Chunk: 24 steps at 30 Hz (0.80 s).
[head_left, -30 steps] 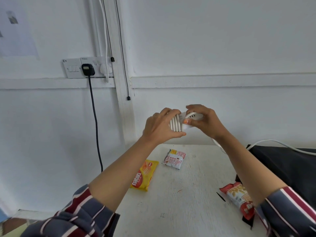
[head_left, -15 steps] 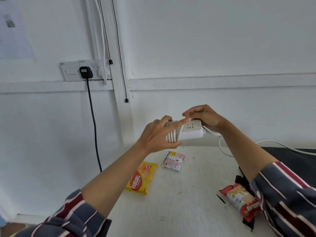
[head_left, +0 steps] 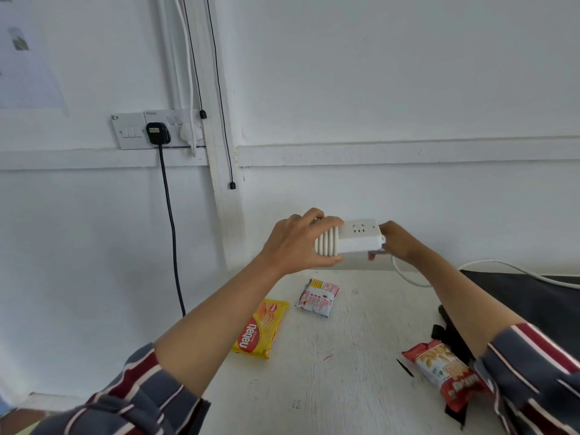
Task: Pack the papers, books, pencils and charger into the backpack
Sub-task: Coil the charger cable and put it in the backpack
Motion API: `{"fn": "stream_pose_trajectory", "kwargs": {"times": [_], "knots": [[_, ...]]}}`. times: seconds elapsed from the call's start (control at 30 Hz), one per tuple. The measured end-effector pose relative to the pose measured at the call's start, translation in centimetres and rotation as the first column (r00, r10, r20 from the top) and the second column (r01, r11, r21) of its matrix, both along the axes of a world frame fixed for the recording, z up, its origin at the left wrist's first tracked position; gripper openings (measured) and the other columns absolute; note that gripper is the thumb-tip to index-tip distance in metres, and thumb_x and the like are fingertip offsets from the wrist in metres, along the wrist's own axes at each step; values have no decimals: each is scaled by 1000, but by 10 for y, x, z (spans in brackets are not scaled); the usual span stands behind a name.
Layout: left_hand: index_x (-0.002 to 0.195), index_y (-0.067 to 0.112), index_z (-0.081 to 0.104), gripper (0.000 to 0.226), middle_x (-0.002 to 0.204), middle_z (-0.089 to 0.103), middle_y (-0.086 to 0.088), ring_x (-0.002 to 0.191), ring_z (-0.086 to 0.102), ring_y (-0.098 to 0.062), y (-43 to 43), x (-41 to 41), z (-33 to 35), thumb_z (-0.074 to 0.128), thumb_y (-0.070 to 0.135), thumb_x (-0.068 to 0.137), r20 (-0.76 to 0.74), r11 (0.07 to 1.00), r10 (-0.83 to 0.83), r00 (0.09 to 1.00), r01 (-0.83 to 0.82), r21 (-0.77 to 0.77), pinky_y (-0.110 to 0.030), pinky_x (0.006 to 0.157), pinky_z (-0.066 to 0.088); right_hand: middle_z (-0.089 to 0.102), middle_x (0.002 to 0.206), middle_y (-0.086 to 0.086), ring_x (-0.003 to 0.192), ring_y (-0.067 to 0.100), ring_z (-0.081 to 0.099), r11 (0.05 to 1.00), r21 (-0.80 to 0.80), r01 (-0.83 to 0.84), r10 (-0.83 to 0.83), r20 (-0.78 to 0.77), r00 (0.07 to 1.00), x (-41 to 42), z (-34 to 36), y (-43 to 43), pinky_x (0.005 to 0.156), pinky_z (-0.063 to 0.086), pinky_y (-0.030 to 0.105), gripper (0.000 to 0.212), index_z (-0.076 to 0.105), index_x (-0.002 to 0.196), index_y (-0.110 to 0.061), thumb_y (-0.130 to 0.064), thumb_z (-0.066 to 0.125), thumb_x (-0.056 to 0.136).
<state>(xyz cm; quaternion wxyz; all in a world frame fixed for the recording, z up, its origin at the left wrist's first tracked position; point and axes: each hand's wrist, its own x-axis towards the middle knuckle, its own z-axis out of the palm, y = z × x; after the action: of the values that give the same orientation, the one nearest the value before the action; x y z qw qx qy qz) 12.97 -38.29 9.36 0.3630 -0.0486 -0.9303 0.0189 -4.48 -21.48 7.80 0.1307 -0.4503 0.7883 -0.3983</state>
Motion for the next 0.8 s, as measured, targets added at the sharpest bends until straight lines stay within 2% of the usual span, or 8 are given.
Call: {"fn": "stream_pose_trajectory", "kwargs": {"times": [0.07, 0.13, 0.23, 0.4, 0.57, 0.67, 0.73, 0.8], "knots": [[119, 27, 58, 70, 107, 60, -2, 77, 63, -24, -3, -1, 3, 49, 69, 65, 8, 995, 61, 998, -61, 79, -31, 61, 52, 70, 75, 8, 79, 17, 62, 996, 0, 94, -94, -75, 993, -9, 1, 13, 84, 41, 30, 41, 67, 62, -12, -25, 47, 96], [121, 27, 56, 70, 110, 59, -1, 81, 63, -24, -2, -5, 5, 54, 69, 65, 12, 989, 97, 995, -97, 111, -33, 64, 52, 69, 82, 9, 79, 17, 59, 994, 50, 97, -88, -161, 983, -13, -2, 23, 79, 40, 30, 37, 66, 69, -26, -30, 43, 98], [125, 28, 53, 65, 116, 56, -1, 86, 61, -26, 9, -16, 10, 67, 60, 70, 23, 977, 163, 986, -165, 138, -33, 71, 49, 68, 84, 10, 70, 16, 55, 984, 152, 92, -43, -298, 954, -9, 0, 27, 70, 40, 26, 26, 71, 98, -23, -29, 46, 97], [129, 29, 46, 64, 121, 50, -2, 94, 57, -28, 30, -44, 11, 66, 55, 75, 63, 949, 290, 955, -295, 113, -34, 76, 44, 69, 85, 6, 78, 24, 61, 969, 229, 90, 51, -546, 836, 7, 9, 36, 73, 46, 32, 27, 69, 99, -16, -32, 49, 95], [130, 31, 44, 64, 122, 48, -1, 95, 56, -29, 59, -70, -1, 67, 52, 74, 112, 941, 313, 943, -324, 95, -33, 76, 40, 68, 101, -1, 92, 21, 61, 990, 127, 58, 65, -785, 616, 2, 34, 66, 79, 37, 28, 21, 67, 108, -17, -25, 54, 93], [128, 31, 47, 63, 122, 49, 0, 96, 56, -30, 89, -87, -3, 69, 50, 73, 88, 941, 292, 952, -302, 152, -34, 78, 41, 69, 86, 0, 79, 23, 62, 996, 67, -51, 83, -869, 487, -6, 41, 80, 68, 36, 30, 17, 71, 100, -16, -19, 61, 87], [128, 30, 49, 63, 122, 51, -2, 95, 57, -31, 106, -98, -1, 71, 50, 72, 56, 947, 276, 960, -281, 158, -35, 77, 42, 62, 70, -1, 64, 20, 59, 994, -32, -108, 24, -876, 482, -15, 39, 92, 61, 31, 28, 13, 73, 85, -17, -23, 64, 79], [126, 27, 52, 63, 120, 54, -4, 92, 58, -33, 118, -106, 3, 73, 48, 70, 12, 949, 256, 967, -253, 188, -36, 75, 44, 58, 74, -1, 66, 15, 53, 972, -201, -120, -103, -829, 549, -27, 34, 106, 63, 31, 29, 16, 74, 82, -20, -32, 63, 79]]}}
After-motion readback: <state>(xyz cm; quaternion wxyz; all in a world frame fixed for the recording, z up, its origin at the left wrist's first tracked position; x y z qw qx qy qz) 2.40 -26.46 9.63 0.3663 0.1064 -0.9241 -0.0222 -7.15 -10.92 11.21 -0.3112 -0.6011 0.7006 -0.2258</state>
